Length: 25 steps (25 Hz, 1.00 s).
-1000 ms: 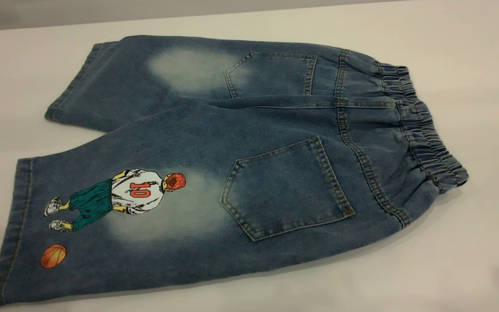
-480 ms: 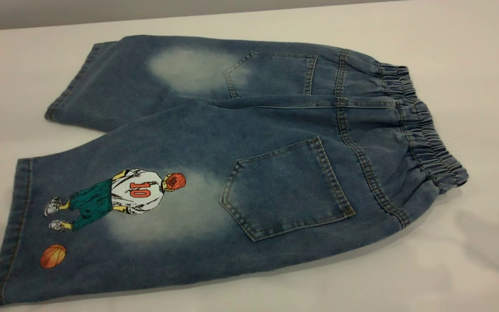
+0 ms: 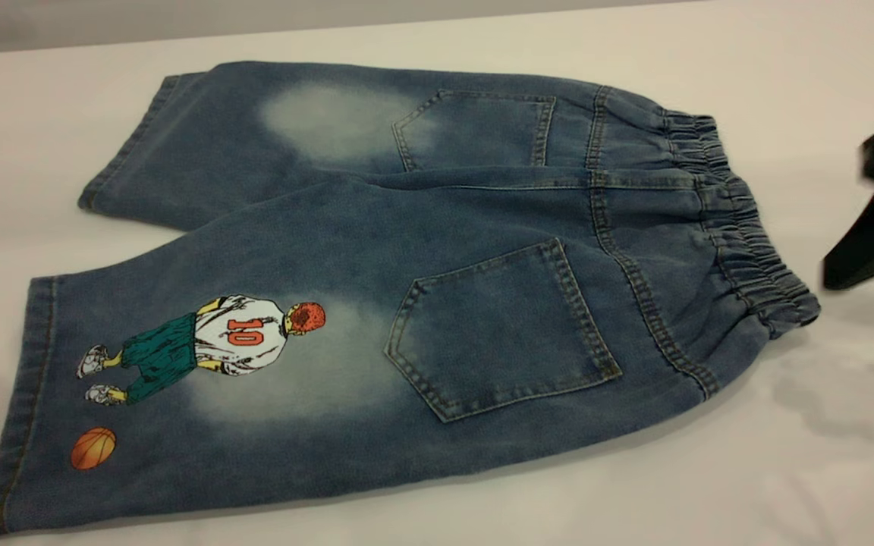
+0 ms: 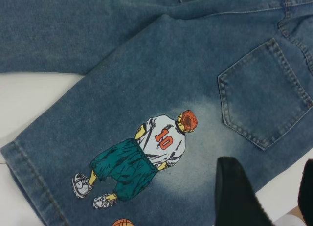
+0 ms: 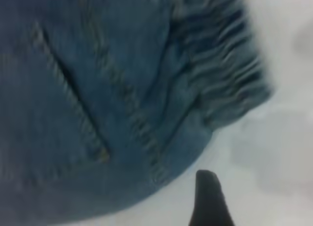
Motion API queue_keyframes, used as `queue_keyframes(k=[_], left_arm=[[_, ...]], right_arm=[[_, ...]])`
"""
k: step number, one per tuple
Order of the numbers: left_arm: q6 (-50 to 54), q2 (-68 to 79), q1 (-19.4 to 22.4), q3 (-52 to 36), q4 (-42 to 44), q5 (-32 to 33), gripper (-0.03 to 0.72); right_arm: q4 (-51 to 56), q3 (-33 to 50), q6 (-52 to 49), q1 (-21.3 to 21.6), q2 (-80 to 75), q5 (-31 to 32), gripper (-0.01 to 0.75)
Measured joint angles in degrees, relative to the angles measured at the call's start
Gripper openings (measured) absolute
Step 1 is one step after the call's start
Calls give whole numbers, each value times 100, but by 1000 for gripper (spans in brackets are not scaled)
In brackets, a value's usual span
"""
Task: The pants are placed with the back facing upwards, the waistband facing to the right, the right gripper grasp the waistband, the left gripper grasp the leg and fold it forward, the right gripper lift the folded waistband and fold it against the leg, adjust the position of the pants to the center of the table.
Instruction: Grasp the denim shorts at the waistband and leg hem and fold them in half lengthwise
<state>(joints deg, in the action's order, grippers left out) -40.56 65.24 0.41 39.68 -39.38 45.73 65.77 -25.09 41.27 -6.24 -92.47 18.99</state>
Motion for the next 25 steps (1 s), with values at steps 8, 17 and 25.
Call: queue_keyframes(k=[8, 17, 25], left_arm=[[12, 0, 0, 0, -24, 5, 309], [-249, 0, -246, 0, -146, -55, 309], [-264, 0, -458, 0, -133, -163, 309]], right_arm=[[1931, -118, 2272, 315, -992, 891, 390], [3095, -118, 3769, 1312, -1752, 1910, 390], [3433, -219, 4182, 1543, -2382, 2465, 390]])
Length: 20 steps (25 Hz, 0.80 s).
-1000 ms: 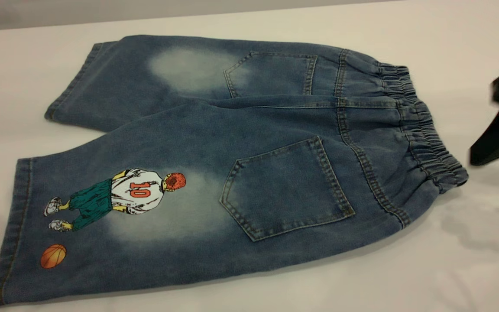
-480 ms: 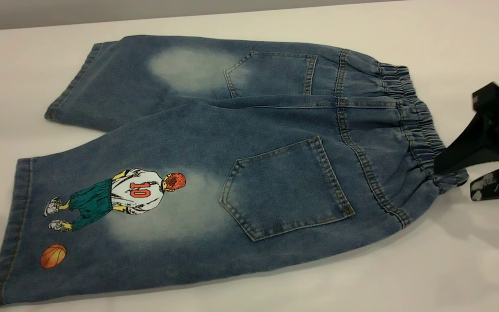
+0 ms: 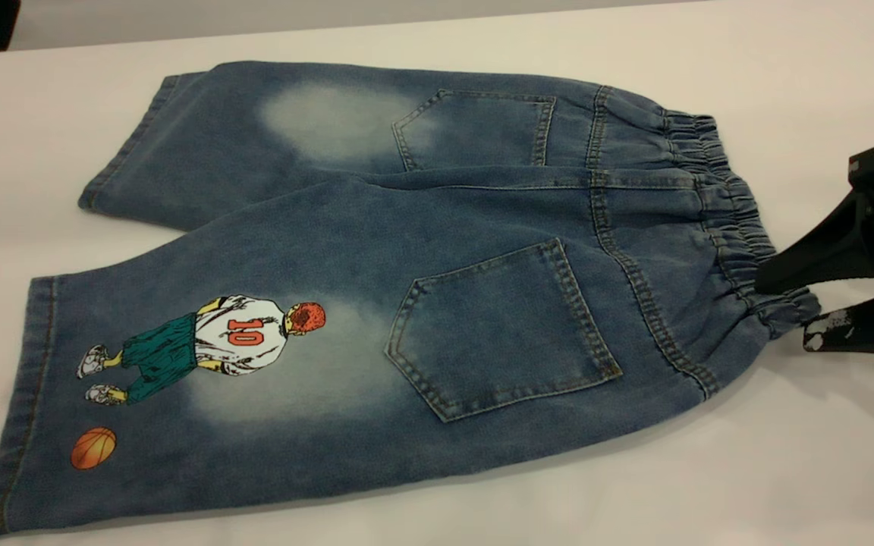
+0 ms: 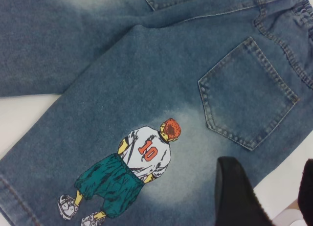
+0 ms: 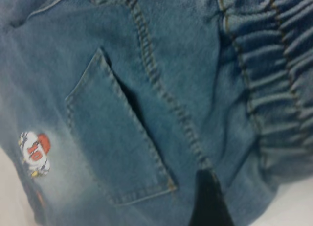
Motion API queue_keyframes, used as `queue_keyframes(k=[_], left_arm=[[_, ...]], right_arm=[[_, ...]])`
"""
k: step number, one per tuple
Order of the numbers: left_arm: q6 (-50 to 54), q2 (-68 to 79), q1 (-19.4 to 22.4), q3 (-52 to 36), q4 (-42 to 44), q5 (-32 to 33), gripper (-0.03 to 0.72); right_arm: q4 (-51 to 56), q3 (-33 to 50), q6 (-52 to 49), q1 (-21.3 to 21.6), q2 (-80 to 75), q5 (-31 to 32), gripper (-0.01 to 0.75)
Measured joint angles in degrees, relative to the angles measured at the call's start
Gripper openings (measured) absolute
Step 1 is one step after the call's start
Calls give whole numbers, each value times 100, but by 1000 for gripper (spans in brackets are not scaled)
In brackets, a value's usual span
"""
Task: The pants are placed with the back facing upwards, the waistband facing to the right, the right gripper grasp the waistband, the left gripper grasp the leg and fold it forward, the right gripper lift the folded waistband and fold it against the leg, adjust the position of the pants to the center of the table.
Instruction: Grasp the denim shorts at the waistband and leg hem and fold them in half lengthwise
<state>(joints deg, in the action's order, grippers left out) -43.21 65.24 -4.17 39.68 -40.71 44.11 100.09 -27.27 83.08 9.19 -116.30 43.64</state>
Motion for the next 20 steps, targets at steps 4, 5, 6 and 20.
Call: queue_keyframes(k=[4, 5, 6, 20], left_arm=[[0, 0, 0, 0, 0, -1, 309], [0, 0, 0, 0, 0, -1, 309], [0, 0, 0, 0, 0, 5, 309], [-4, 0, 0, 0, 20, 10, 309]], right_arm=[[-18, -66, 0, 0, -253, 57, 390], [-12, -66, -29, 0, -295, 8, 390], [-12, -66, -45, 0, -331, -36, 390], [-32, -704, 97, 0, -1090, 534, 386]])
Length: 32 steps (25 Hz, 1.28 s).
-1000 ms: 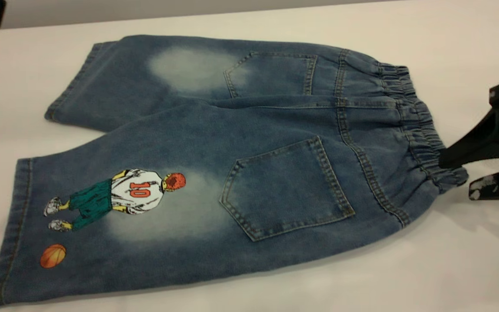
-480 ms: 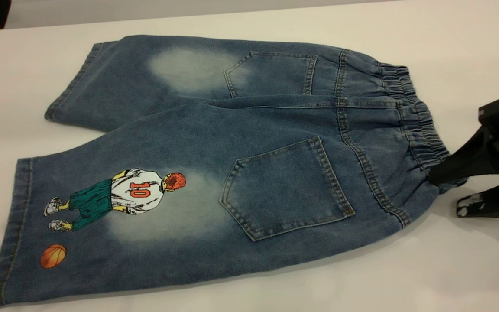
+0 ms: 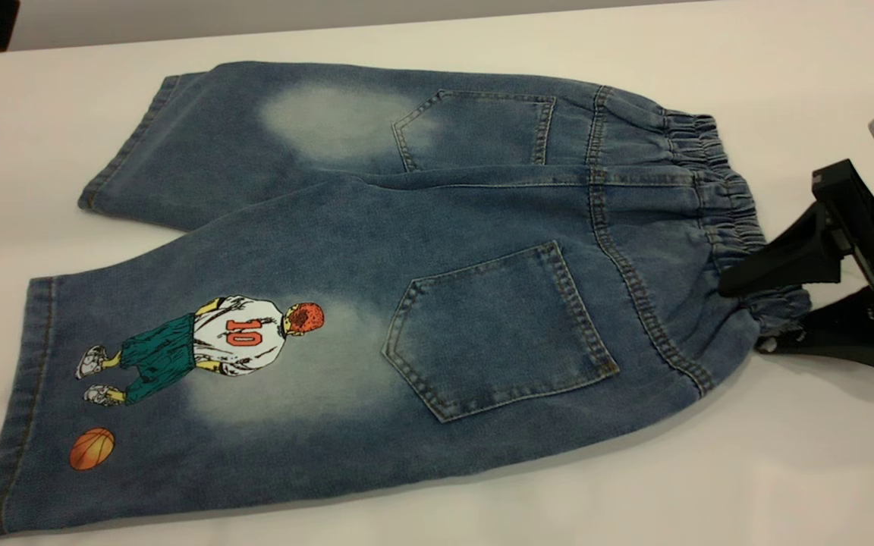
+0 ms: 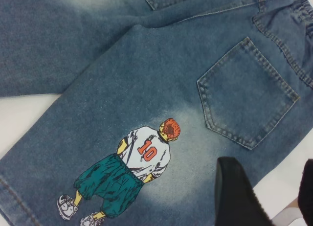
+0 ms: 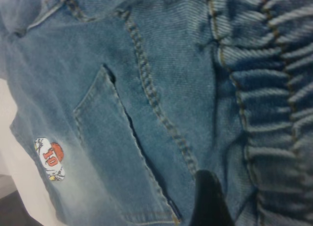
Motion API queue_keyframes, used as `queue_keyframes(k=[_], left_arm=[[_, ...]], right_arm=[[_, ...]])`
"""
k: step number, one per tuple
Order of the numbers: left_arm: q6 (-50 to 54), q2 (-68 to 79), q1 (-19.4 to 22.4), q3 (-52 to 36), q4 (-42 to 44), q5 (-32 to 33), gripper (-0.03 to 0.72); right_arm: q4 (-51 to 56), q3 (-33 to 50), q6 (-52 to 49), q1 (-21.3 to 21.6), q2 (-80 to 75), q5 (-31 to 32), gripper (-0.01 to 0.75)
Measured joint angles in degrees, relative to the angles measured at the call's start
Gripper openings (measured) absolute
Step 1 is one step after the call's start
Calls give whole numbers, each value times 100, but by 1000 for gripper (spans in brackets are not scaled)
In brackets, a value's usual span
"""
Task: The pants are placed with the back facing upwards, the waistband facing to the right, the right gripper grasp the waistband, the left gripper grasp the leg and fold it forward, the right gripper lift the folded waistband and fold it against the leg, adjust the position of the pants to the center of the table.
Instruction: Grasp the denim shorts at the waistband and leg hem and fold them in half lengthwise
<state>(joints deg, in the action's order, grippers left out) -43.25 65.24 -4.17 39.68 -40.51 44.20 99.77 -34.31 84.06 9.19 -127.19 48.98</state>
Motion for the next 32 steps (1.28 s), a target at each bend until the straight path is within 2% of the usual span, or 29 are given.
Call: queue_keyframes(k=[4, 7, 10, 14, 16, 24, 32], left_arm=[[0, 0, 0, 0, 19, 0, 309], [0, 39, 0, -6, 106, 33, 309], [56, 201, 0, -70, 497, 103, 309], [31, 526, 0, -408, 984, 111, 309], [28, 718, 0, -630, 1223, 0, 309], [28, 974, 0, -1467, 2022, -553, 309], [-11, 969, 0, -2282, 2664, -1678, 309]], right_arm=[[11, 6, 119, 0, -4, -6, 380], [14, 6, 123, 0, -4, -81, 345], [19, 6, 148, 0, -4, -164, 264], [26, 17, 244, 0, -18, -192, 85], [26, 17, 250, 0, -18, -65, 44], [26, 17, 353, 0, -18, 525, 42], [21, 17, 358, 0, -13, 617, 42]])
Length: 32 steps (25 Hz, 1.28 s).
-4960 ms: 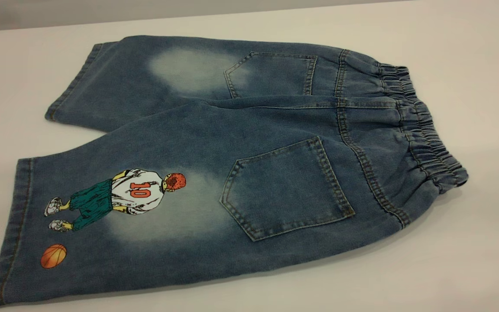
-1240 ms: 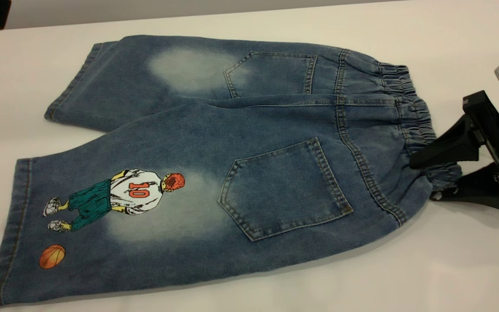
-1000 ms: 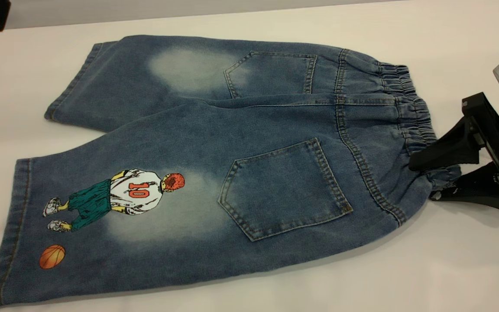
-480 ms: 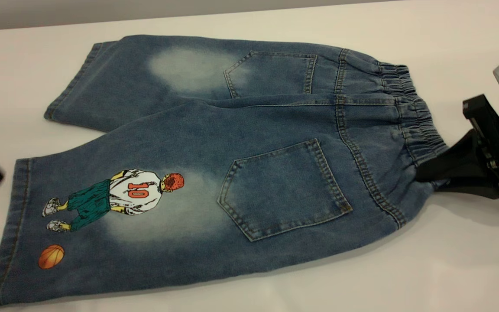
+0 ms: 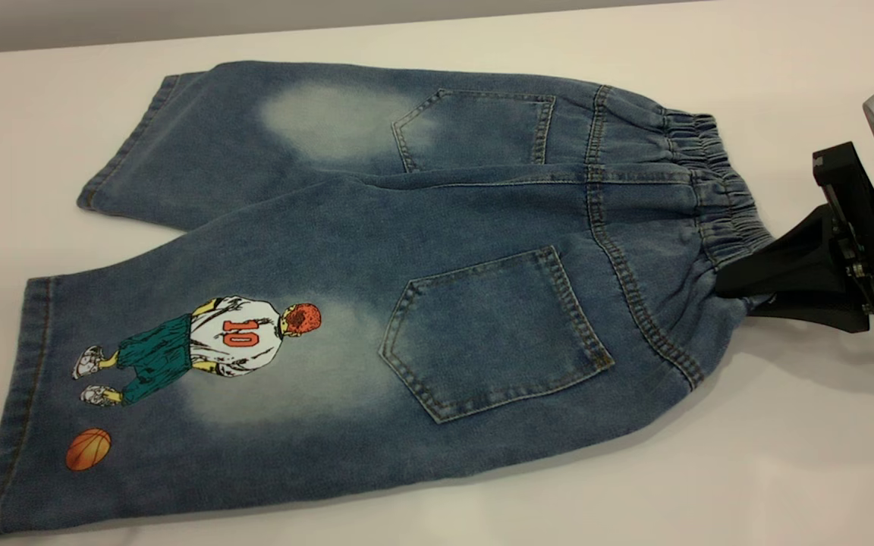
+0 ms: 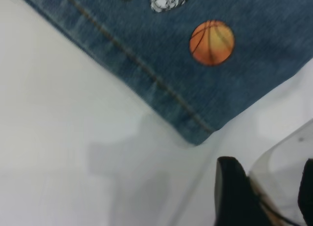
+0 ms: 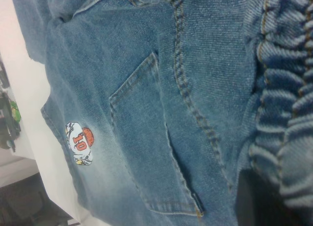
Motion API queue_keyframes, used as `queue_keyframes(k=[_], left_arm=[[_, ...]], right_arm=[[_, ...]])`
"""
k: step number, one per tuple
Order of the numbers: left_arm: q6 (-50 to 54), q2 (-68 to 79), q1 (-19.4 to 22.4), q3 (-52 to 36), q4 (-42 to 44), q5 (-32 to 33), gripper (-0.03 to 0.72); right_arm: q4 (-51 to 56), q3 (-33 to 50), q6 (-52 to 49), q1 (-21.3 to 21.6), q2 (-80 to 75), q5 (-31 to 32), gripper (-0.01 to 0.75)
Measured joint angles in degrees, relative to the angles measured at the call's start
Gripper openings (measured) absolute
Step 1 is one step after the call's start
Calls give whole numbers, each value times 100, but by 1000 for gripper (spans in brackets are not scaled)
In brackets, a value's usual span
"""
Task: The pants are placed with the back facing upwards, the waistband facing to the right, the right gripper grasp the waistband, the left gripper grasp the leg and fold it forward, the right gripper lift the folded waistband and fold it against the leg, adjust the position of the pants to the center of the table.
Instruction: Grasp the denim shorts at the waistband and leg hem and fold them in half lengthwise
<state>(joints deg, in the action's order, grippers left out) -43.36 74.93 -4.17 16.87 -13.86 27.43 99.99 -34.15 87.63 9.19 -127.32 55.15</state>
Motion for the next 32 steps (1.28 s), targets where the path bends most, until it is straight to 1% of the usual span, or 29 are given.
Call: queue_keyframes(k=[7, 12, 14, 17, 21, 26, 32], left_arm=[[18, 408, 0, -360, 505, -981, 309], [18, 1133, 0, -355, 516, -1934, 309], [-58, 1423, 0, -350, 511, -2157, 309], [-368, 1769, -158, -331, 506, -2272, 309], [-706, 1817, -502, -331, 506, -2046, 309], [-712, 1947, -519, -331, 535, -2159, 309], [-733, 2376, -519, -331, 535, -2676, 309]], right_arm=[[0, 0, -7, 0, 0, 92, 42], [-6, 0, -7, 0, 0, 117, 42], [-6, 0, -7, 0, 0, 184, 42], [-6, 0, -7, 0, 0, 274, 42], [-6, 0, -7, 0, 0, 274, 42], [-6, 0, -12, 0, 0, 347, 42], [-6, 0, -12, 0, 0, 347, 42]])
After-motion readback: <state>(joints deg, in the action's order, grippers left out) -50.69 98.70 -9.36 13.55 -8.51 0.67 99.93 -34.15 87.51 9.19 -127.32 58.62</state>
